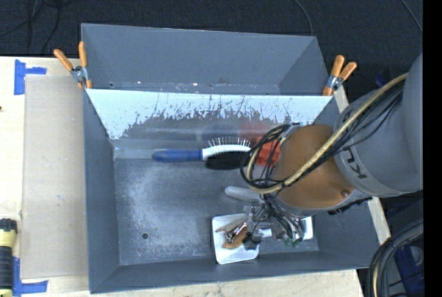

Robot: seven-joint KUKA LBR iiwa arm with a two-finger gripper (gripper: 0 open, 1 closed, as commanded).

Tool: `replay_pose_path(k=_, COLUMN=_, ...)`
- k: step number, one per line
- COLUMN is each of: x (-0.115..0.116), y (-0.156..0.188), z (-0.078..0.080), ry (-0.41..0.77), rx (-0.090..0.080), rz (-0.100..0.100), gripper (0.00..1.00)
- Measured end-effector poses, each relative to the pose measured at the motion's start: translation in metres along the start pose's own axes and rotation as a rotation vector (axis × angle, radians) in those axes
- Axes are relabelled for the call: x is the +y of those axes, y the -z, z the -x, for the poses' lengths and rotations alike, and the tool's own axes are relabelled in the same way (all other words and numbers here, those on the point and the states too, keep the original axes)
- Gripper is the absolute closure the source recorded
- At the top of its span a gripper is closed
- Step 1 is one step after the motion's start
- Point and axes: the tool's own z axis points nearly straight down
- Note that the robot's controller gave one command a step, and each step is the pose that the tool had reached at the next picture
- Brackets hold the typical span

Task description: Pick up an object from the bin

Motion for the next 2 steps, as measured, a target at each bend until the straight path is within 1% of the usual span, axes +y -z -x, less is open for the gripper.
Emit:
replay_pose_path(k=1, x=0.000, y=0.019, z=-0.001, ry=0.001, rx=0.005, rz=0.000, gripper=1.00)
replay_pose_path(k=2, x=0.000, y=0.036, z=0.000, ry=0.002, rx=0.003, rz=0.000, gripper=1.00)
